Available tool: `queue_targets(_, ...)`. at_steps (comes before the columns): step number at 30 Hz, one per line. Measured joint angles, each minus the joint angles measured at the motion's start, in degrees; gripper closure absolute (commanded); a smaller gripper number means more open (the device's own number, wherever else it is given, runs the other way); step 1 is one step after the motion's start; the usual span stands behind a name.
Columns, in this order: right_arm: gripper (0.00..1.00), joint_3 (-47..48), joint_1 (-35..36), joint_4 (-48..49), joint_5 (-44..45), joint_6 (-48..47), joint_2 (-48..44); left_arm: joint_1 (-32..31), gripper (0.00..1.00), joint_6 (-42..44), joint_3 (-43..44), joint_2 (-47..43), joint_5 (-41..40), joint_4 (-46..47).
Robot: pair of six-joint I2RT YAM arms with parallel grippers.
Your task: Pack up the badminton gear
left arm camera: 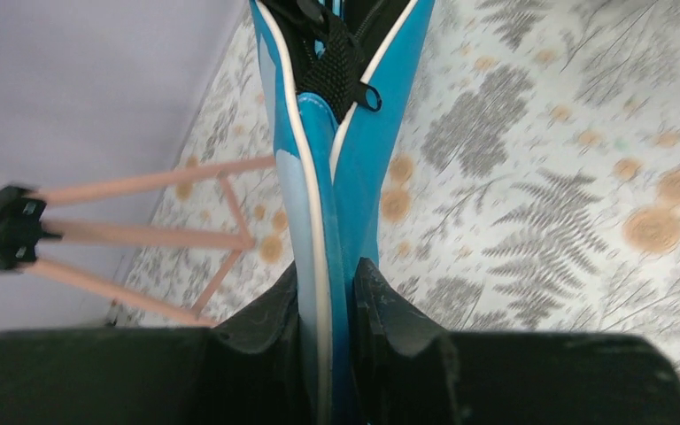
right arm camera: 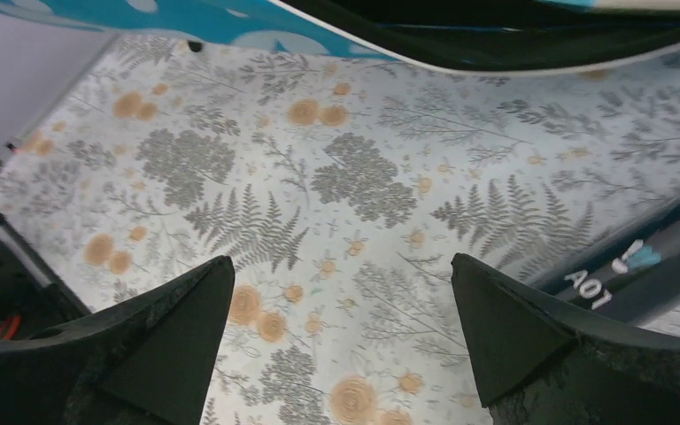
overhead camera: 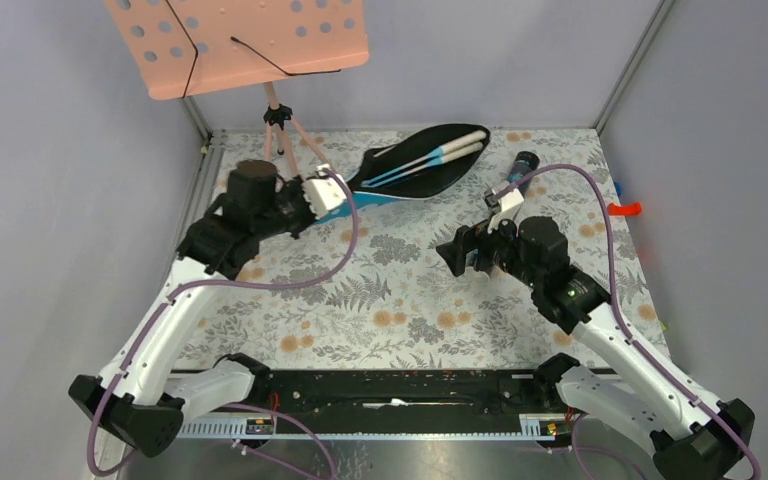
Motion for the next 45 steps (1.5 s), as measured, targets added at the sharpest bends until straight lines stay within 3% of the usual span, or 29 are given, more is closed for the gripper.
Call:
queue_targets(7,0.09,-4.59,0.00,9.75,-5.97,7.21,-1.38,-16.52,1.00,-14.75,-8.15,-0.07,-10.49,11.17)
queue_targets(12,0.20,-4.59,0.00,10.69,-10.29,8.07,0.02,-23.45,1.00,-27.21,-19.34,-0.39,-17.84,20.33)
queue_targets(19,0.30,-4.55,0.39,10.38,-14.84,6.12,5.25,-30.29,1.00,-36.24,-24.00,-0.39,-24.26,24.81)
queue_targets(34,0.43,0.17,8.33,11.23,-5.62,-8.02,15.02,-34.21,1.00,-41.44,-24.09,0.24,-28.15,25.27)
queue_targets(42,0.44,1.66,9.99,13.53,-5.70,-9.31,17.88,-34.42,1.00,-41.88,-24.11,0.24,-28.35,25.31)
queue_targets(45,0.51,1.68,10.40,14.88,-5.51,-8.11,18.18,-34.56,1.00,-41.86,-24.13,0.24,-28.30,25.35)
